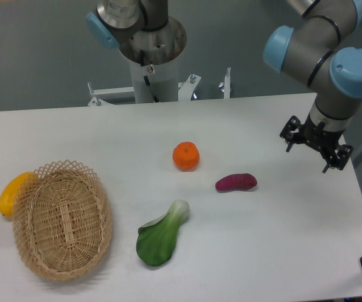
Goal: Pick up the green vegetable from the table
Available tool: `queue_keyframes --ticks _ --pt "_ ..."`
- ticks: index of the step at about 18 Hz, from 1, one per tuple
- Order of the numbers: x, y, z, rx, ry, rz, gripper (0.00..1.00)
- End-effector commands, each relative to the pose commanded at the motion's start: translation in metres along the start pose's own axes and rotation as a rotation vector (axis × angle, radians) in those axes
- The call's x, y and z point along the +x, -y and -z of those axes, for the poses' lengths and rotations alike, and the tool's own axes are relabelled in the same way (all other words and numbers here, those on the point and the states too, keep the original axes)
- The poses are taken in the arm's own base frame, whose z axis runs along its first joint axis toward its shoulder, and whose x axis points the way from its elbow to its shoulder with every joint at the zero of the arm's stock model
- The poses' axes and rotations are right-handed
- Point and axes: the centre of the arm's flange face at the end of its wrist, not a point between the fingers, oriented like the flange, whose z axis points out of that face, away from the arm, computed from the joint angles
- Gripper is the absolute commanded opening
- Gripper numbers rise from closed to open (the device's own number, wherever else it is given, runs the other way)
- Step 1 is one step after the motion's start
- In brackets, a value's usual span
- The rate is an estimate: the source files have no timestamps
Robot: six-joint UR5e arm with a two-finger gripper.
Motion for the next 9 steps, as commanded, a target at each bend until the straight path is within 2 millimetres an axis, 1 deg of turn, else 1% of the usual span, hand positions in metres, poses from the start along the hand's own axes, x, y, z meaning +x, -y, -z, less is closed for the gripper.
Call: queue_keyframes --ticks 9 --pt "0.0012 0.0042 -0.0029 -0.006 0.0 -0.003 1.0"
